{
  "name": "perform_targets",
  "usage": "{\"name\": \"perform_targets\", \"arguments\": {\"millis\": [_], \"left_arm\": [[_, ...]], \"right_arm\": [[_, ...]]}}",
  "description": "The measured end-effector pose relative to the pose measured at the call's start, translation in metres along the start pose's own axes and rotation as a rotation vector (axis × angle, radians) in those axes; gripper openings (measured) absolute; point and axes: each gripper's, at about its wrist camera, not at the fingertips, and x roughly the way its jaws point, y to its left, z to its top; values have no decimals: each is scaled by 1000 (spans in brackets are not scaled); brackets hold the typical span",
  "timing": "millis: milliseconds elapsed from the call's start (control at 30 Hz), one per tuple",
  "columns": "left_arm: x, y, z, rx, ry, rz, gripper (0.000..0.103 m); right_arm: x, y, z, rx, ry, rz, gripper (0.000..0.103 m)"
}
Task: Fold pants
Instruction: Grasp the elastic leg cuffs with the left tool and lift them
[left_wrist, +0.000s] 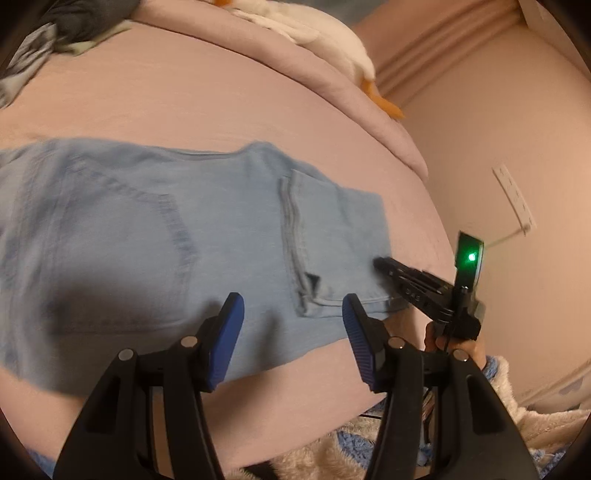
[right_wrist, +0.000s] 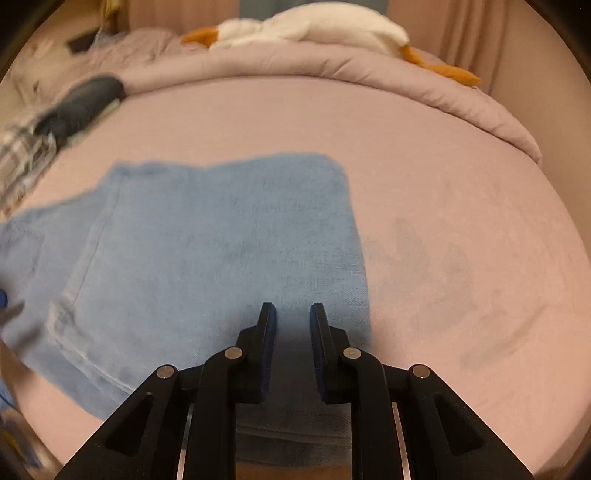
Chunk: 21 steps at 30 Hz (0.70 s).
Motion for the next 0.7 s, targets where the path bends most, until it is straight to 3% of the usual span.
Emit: {"name": "perform_targets", "arguments": {"millis": [133, 300, 567, 700], "left_arm": [[-44, 35, -17, -93, -81, 32, 62], [-91, 80, -44, -259, -182, 34, 65], [-83, 124, -53, -472, -238, 26, 69], [-74, 137, -49, -543, -286, 5, 69]], "right_arm": [[-14, 18, 5, -3, -49, 42, 21], [-19, 70, 9, -78, -79, 201, 22], [-7, 124, 17, -173, -29, 361, 22], [-10, 139, 12, -189, -27, 382, 22]]}}
